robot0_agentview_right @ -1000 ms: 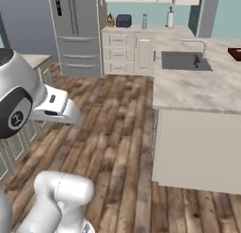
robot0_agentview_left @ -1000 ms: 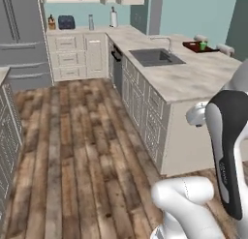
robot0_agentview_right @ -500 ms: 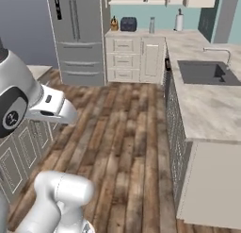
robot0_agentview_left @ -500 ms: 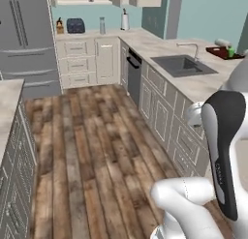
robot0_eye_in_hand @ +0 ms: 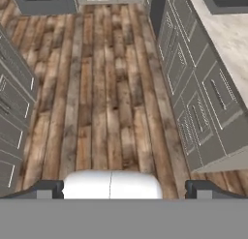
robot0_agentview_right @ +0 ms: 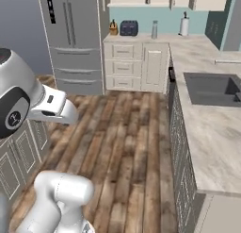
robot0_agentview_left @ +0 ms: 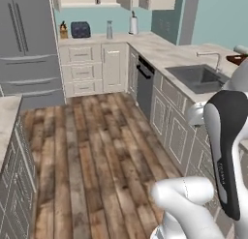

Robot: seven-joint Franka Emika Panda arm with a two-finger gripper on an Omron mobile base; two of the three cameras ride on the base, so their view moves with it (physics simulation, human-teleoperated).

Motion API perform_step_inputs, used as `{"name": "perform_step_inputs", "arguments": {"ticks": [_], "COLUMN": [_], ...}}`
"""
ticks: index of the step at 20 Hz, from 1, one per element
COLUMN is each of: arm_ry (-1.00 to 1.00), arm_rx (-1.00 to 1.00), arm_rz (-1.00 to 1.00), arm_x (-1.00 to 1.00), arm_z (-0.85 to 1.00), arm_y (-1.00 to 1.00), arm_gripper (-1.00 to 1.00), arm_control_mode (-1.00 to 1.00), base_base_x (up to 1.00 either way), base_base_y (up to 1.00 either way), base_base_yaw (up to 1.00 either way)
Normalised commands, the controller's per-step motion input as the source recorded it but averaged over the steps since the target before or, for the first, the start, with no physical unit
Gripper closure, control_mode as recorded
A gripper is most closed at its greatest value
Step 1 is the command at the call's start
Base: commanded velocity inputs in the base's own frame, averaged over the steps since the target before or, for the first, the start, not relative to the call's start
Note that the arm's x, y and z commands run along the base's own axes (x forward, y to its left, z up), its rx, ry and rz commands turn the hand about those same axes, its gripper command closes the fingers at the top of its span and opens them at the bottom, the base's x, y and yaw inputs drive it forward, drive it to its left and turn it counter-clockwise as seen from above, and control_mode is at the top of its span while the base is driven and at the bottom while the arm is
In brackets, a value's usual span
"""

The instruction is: There is a tray on the dining counter. Grab the cup, mug, and pitcher and place them on the tray. The pitcher may be placed next to the tray if it cannot fit the tray.

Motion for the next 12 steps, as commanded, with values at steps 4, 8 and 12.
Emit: {"name": "perform_step_inputs", "arguments": {"ticks": [4,8,12], "arm_ry": [0.0,0.0,0.0], "arm_rx": [0.0,0.0,0.0], "arm_rz": [0.0,0.0,0.0], "arm_x": [0.0,0.0,0.0], "arm_z": [0.0,0.0,0.0], "arm_y": [0.0,0.0,0.0], "arm_gripper": [-1.0,-1.0,-1.0], "arm_control_mode": [1.0,1.0,1.0], "base_base_x": [1.0,1.0,1.0], "base_base_y": [0.0,0.02,0.0], "base_base_yaw": [0.03,0.07,0.07]}}
